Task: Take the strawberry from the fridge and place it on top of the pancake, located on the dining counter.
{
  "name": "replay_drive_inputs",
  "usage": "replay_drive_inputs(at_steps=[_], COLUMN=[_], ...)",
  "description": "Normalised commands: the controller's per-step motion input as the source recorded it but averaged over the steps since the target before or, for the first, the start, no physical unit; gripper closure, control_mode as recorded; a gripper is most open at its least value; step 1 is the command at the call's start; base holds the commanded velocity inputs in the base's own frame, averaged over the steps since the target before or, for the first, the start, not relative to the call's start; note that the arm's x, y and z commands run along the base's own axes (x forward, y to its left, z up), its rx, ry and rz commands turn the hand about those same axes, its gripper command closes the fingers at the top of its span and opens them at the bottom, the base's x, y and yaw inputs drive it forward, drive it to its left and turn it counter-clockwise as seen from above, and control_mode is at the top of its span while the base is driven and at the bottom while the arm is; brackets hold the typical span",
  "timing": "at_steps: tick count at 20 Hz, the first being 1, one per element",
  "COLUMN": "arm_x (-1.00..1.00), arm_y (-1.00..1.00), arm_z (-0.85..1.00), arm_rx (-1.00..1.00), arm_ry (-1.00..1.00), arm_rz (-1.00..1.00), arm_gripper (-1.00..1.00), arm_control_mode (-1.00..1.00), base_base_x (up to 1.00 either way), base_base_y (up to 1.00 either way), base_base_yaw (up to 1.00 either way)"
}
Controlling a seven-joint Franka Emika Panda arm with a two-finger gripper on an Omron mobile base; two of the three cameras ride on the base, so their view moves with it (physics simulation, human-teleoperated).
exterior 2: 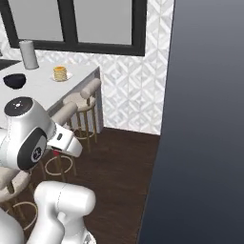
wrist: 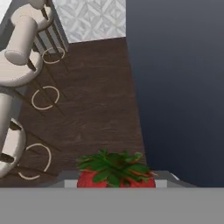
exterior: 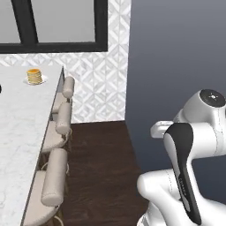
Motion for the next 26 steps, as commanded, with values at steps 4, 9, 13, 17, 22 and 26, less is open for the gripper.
replay_drive_inputs(at_steps=[4, 9, 13, 17, 22, 26], arm_x=[0.00, 0.00, 0.00, 0.00, 0.00, 0.00], arm_y=[0.00, 0.00, 0.00, 0.00, 0.00, 0.00], arm_z=[0.00, 0.00, 0.00, 0.00, 0.00, 0.00], arm_rx=[0.00, 0.00, 0.00, 0.00, 0.00, 0.00], arm_ry=[0.00, 0.00, 0.00, 0.00, 0.00, 0.00], arm_rz=[0.00, 0.00, 0.00, 0.00, 0.00, 0.00], arm_gripper=[1.00, 1.00, 1.00, 1.00, 1.00, 1.00], arm_control_mode=[1.00, 1.00, 1.00, 1.00, 1.00, 1.00], base_base_x=[1.00, 1.00, 1.00, 1.00, 1.00, 1.00], base_base_y=[-0.23, -0.33, -0.41, -0.37, -0.39, -0.48], base_base_yaw=[0.49, 0.47, 0.47, 0.49, 0.50, 0.51])
